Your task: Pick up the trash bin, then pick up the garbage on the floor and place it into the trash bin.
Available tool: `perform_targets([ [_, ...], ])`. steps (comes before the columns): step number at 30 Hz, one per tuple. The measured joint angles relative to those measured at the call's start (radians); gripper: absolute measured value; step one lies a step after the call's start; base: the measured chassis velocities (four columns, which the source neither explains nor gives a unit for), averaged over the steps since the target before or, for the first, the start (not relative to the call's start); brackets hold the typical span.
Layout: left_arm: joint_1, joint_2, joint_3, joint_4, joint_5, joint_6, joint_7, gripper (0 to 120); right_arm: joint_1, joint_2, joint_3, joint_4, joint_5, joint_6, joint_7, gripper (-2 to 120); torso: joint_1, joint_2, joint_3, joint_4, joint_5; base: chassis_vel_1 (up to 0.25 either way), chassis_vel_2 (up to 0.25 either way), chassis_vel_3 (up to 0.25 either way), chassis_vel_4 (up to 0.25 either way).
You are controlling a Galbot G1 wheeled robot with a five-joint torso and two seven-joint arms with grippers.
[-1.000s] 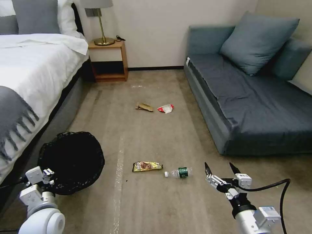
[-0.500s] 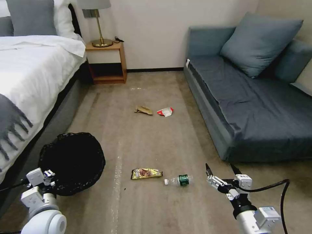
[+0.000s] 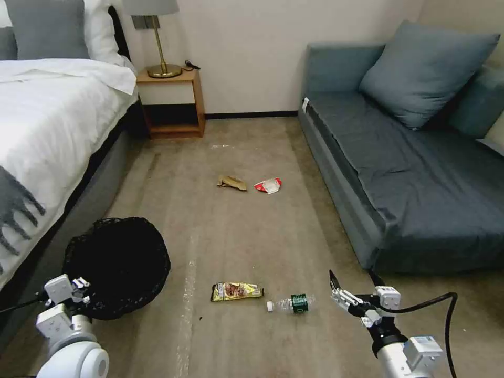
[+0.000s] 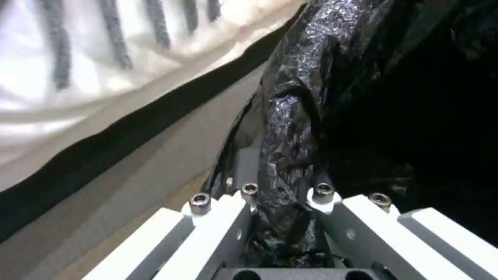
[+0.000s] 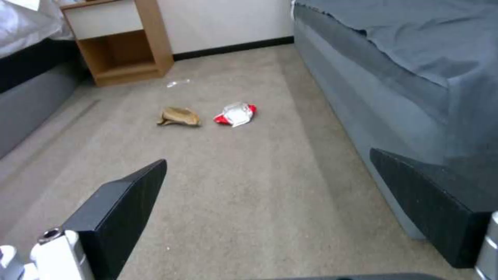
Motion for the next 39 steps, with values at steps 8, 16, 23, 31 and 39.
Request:
perform_targets([
  [8, -0.006, 0.001, 0.000, 0.009, 0.000, -0.003, 0.003, 3, 0.014, -0.014, -0.004, -0.027, -0.008, -0.003, 0.000, 100, 0.000, 0.000, 0.000, 0.0000, 0.0000, -0.066, 0.069, 0.070, -0.070],
  [16, -0.018, 0.001, 0.004, 0.023, -0.008, -0.005, 0.010, 3, 0.049, -0.064, -0.010, -0.084, -0.009, -0.023, -0.001, 100, 0.000, 0.000, 0.000, -0.0001, 0.0000, -0.062, 0.063, 0.068, -0.073],
  [23, -0.027, 0.007, 0.012, 0.041, -0.017, -0.005, 0.025, 3, 0.154, -0.205, -0.030, -0.175, 0.010, -0.121, -0.031, 100, 0.000, 0.000, 0.000, 0.0000, 0.0001, -0.024, 0.028, 0.034, -0.034],
  [31, -0.022, 0.008, 0.021, 0.060, 0.010, -0.021, 0.053, 3, 0.395, -0.415, -0.160, -0.449, -0.118, -0.167, -0.179, 100, 0.000, 0.000, 0.000, 0.0001, 0.0002, 0.000, 0.000, 0.000, 0.000],
  [39, -0.009, -0.007, 0.021, 0.066, 0.051, -0.044, 0.071, 3, 0.559, -0.488, -0.324, -0.662, -0.276, -0.123, -0.379, 100, 0.000, 0.000, 0.000, 0.0000, 0.0002, 0.000, 0.000, 0.000, 0.000],
])
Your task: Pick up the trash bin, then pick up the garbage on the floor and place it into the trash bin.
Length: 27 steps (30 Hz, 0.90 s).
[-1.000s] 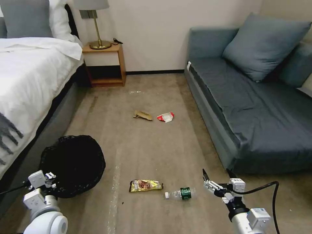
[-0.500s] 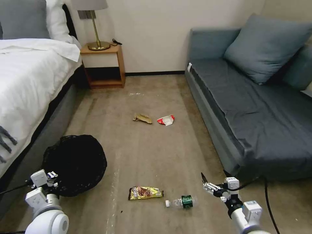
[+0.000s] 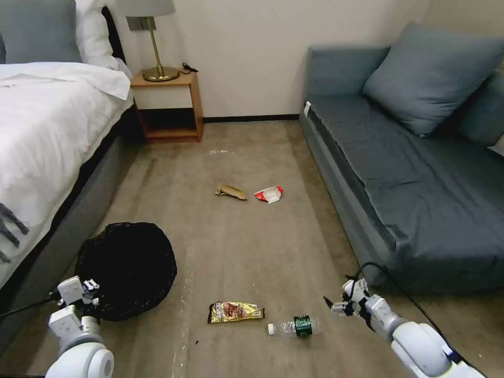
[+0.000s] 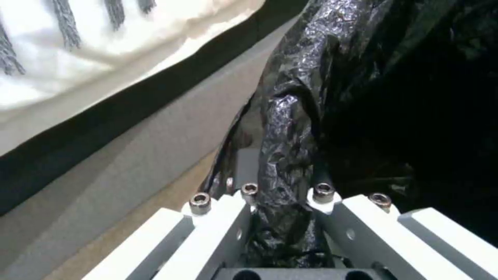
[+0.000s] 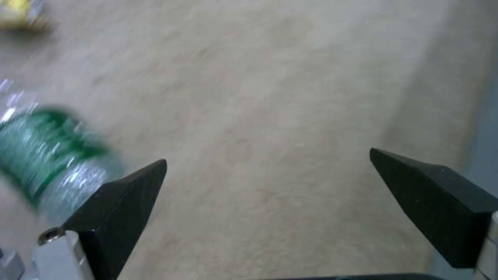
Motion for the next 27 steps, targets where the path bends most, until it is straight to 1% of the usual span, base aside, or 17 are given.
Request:
perform_targets([
  [2, 0.005, -0.006, -0.001, -0.010, 0.010, 0.000, 0.002, 3, 0.031, -0.003, -0.037, -0.029, -0.028, 0.009, -0.051, 100, 0.000, 0.000, 0.000, 0.0000, -0.0002, 0.000, 0.000, 0.000, 0.000],
  [5, 0.011, -0.011, -0.003, -0.024, 0.018, -0.001, 0.004, 3, 0.044, -0.001, -0.060, -0.032, -0.050, 0.014, -0.086, 100, 0.000, 0.000, 0.000, 0.0000, 0.0001, 0.000, 0.000, 0.000, 0.000],
  [7, 0.018, -0.015, -0.006, -0.036, 0.022, -0.001, 0.004, 3, 0.036, 0.001, -0.068, -0.007, -0.056, 0.006, -0.113, 100, 0.000, 0.000, 0.000, 0.0001, -0.0002, 0.000, 0.000, 0.000, 0.000],
  [11, 0.029, -0.021, -0.010, -0.048, 0.025, -0.007, 0.005, 3, 0.013, -0.012, -0.080, 0.033, -0.063, 0.004, -0.135, 100, 0.000, 0.000, 0.000, -0.0001, -0.0002, 0.000, 0.000, 0.000, 0.000],
  [17, 0.056, -0.029, -0.011, -0.055, 0.035, -0.026, 0.008, 3, 0.020, -0.022, -0.120, 0.045, -0.082, 0.009, -0.149, 100, 0.000, 0.000, 0.000, 0.0001, -0.0002, 0.000, 0.000, 0.000, 0.000],
  [21, 0.064, -0.032, -0.012, -0.055, 0.042, -0.035, 0.009, 3, 0.030, -0.020, -0.134, 0.038, -0.092, 0.011, -0.149, 100, 0.000, 0.000, 0.000, 0.0001, -0.0002, 0.000, 0.000, 0.000, 0.000],
  [27, 0.079, -0.052, -0.009, -0.061, 0.048, -0.039, 0.009, 3, 0.037, -0.004, -0.160, 0.014, -0.120, 0.024, -0.150, 100, 0.000, 0.000, 0.000, 0.0000, -0.0001, 0.000, 0.000, 0.000, 0.000],
])
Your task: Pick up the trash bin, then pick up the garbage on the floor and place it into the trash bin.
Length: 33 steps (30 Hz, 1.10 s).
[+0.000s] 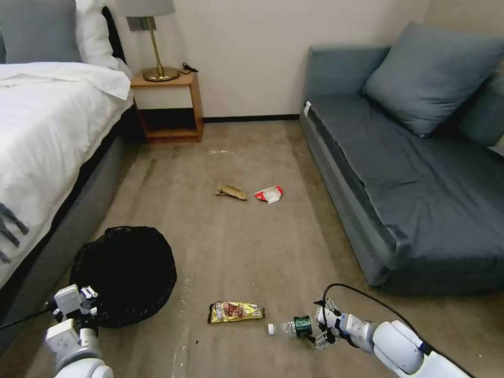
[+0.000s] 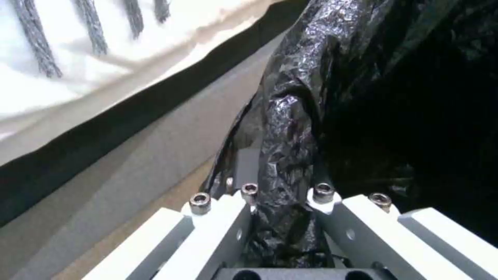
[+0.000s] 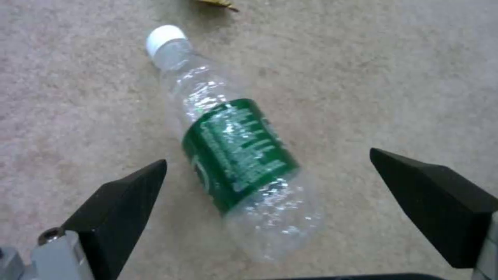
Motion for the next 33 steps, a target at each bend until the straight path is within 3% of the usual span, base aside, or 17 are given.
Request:
perform_targets([
  [29, -0.023, -0.026, 0.016, 0.001, 0.049, 0.012, -0.001, 3, 0.156, 0.102, -0.120, -0.223, -0.078, 0.047, -0.005, 100, 0.000, 0.000, 0.000, 0.0000, 0.0000, 0.000, 0.000, 0.000, 0.000],
  [33, -0.029, -0.025, 0.016, 0.002, 0.050, 0.017, -0.001, 3, 0.168, 0.114, -0.124, -0.252, -0.093, 0.056, -0.012, 96, 0.000, 0.000, 0.000, 0.0000, 0.0000, 0.000, 0.000, 0.000, 0.000],
])
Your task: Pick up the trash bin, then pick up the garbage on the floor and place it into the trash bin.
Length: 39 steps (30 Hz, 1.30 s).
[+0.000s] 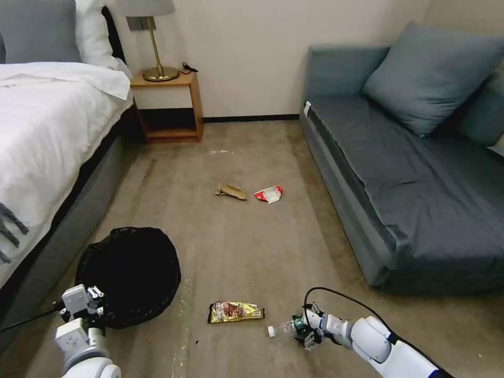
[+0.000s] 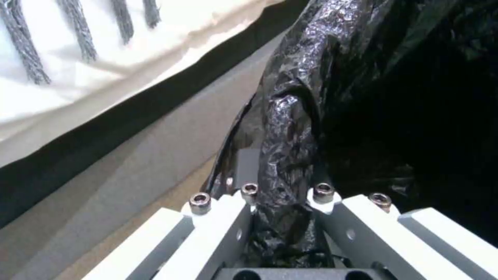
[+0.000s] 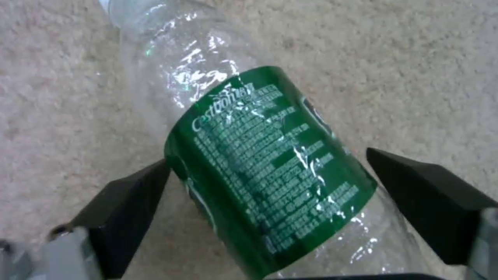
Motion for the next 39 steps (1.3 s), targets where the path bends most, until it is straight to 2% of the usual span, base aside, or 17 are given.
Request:
perform_targets([
  [1, 0.000, 0.000, 0.000, 0.000, 0.000, 0.000, 0.000, 3, 0.000, 0.000, 0.000, 0.000, 0.000, 0.000, 0.000, 96, 0.000, 0.000, 0.000, 0.0000, 0.0000, 0.000, 0.000, 0.000, 0.000],
  [4, 0.001, -0.001, 0.000, -0.003, 0.000, 0.002, 0.000, 3, 0.001, -0.003, 0.001, 0.000, 0.000, 0.005, -0.005, 82, 0.000, 0.000, 0.000, 0.0000, 0.0000, 0.000, 0.000, 0.000, 0.000],
  [5, 0.001, -0.001, 0.000, -0.003, 0.000, 0.002, 0.000, 3, 0.001, -0.003, 0.001, 0.000, 0.000, 0.005, -0.005, 82, 0.000, 0.000, 0.000, 0.0000, 0.0000, 0.000, 0.000, 0.000, 0.000],
  [12, 0.012, -0.005, -0.004, -0.016, -0.001, 0.003, 0.001, 3, -0.004, -0.013, 0.004, 0.014, 0.000, 0.016, -0.013, 54, 0.000, 0.000, 0.000, 0.0000, -0.0001, 0.000, 0.000, 0.000, 0.000],
  [14, 0.015, -0.005, -0.005, -0.017, -0.002, 0.003, 0.001, 3, -0.006, -0.011, 0.005, 0.014, -0.002, 0.018, -0.014, 51, 0.000, 0.000, 0.000, 0.0000, -0.0001, 0.000, 0.000, 0.000, 0.000],
  [18, 0.027, -0.004, -0.006, -0.019, -0.006, 0.003, 0.005, 3, -0.019, 0.005, 0.018, 0.013, -0.012, 0.031, -0.016, 33, 0.000, 0.000, 0.000, 0.0000, -0.0001, 0.000, 0.000, 0.000, 0.000],
  [22, 0.032, -0.004, -0.005, -0.019, -0.008, 0.003, 0.009, 3, -0.033, 0.016, 0.039, 0.030, -0.005, 0.035, -0.016, 26, 0.000, 0.000, 0.000, 0.0000, 0.0001, 0.000, 0.000, 0.000, 0.000],
  [28, 0.035, -0.004, -0.001, -0.020, -0.009, 0.002, 0.012, 3, -0.035, 0.024, 0.068, 0.076, 0.058, 0.043, -0.007, 25, 0.000, 0.000, 0.000, -0.0002, 0.0000, 0.000, 0.000, 0.000, 0.000],
  [33, 0.027, -0.008, 0.003, -0.030, -0.009, 0.013, 0.013, 3, 0.027, 0.044, 0.074, 0.100, 0.162, 0.046, 0.009, 25, 0.000, 0.000, 0.000, 0.0000, -0.0003, 0.000, 0.000, 0.000, 0.000],
  [35, 0.019, -0.012, 0.007, -0.034, -0.008, 0.022, 0.013, 3, 0.083, 0.076, 0.073, 0.101, 0.292, 0.054, 0.024, 25, 0.000, 0.000, 0.000, 0.0003, -0.0001, 0.000, 0.000, 0.000, 0.000],
  [37, 0.016, -0.012, 0.009, -0.035, -0.007, 0.025, 0.014, 3, 0.098, 0.088, 0.072, 0.101, 0.336, 0.054, 0.028, 25, 0.000, 0.000, 0.000, 0.0000, -0.0004, 0.000, 0.000, 0.000, 0.000],
  [39, 0.006, -0.008, 0.013, -0.041, -0.008, 0.039, 0.014, 3, 0.146, 0.125, 0.059, 0.117, 0.476, 0.046, 0.046, 25, 0.000, 0.000, 0.000, 0.0001, -0.0001, 0.000, 0.000, 0.000, 0.000],
])
